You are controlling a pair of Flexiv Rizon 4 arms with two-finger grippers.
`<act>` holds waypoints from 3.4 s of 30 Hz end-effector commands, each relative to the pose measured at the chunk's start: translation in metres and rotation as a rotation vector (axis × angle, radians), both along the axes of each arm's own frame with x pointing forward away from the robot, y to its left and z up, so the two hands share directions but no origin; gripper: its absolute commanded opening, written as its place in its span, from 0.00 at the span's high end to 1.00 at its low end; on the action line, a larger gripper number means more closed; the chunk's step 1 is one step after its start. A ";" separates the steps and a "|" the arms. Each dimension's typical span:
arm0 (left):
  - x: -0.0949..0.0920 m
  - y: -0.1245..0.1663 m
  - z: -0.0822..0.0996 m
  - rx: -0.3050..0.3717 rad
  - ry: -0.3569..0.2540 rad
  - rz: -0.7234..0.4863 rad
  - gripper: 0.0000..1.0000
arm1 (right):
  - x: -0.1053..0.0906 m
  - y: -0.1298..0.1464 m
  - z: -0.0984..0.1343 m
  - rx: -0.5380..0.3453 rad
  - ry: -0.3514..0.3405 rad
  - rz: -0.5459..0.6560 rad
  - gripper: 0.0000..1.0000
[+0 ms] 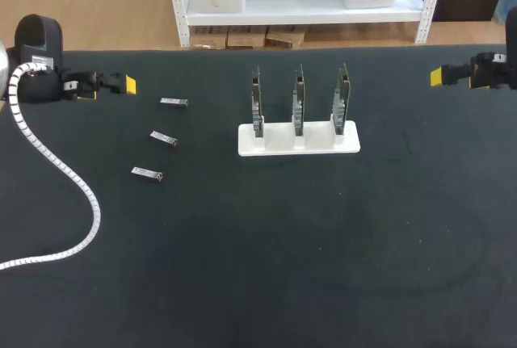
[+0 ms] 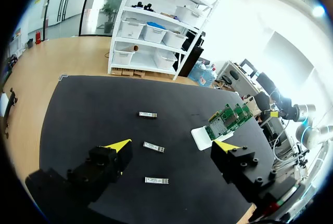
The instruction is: Pick up the optical module with the left hand, and insert it into the network port with the right hand.
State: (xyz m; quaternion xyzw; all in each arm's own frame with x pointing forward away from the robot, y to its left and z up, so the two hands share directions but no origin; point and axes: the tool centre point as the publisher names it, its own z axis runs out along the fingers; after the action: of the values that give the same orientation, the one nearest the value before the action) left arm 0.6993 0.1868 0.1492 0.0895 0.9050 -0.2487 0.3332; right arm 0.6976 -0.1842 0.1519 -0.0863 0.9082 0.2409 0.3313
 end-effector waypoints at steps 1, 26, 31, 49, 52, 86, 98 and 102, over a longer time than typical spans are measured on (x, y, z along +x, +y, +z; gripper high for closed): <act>0.000 0.000 0.000 0.001 0.000 0.000 0.00 | 0.001 0.000 -0.001 0.000 0.000 0.002 0.00; 0.000 0.002 0.008 0.094 -0.033 -0.109 0.00 | 0.001 0.000 -0.001 0.000 0.000 0.002 0.00; 0.001 0.016 0.011 0.195 -0.054 -0.185 0.00 | 0.001 0.000 -0.001 0.000 0.000 0.002 0.00; 0.008 0.034 -0.034 0.460 0.055 -0.633 0.00 | 0.001 0.000 -0.001 0.000 0.000 0.002 0.00; 0.011 0.036 -0.035 0.436 0.093 -0.626 0.00 | 0.001 0.000 -0.001 0.000 0.000 0.002 0.00; -0.013 0.036 -0.062 0.630 0.070 -0.880 0.00 | 0.001 0.000 -0.001 0.000 0.000 0.002 0.00; -0.031 0.042 -0.083 0.665 0.083 -0.966 0.00 | 0.001 0.000 -0.001 0.000 0.000 0.002 0.00; -0.034 0.043 -0.080 0.657 0.095 -0.976 0.00 | 0.001 0.000 -0.001 0.000 0.000 0.002 0.00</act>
State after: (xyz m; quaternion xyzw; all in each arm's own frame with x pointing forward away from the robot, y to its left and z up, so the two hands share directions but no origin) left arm 0.6638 0.2285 0.0662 0.5819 0.8033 -0.0829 0.0960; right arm 0.6977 -0.1841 0.1518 -0.0862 0.9082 0.2407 0.3312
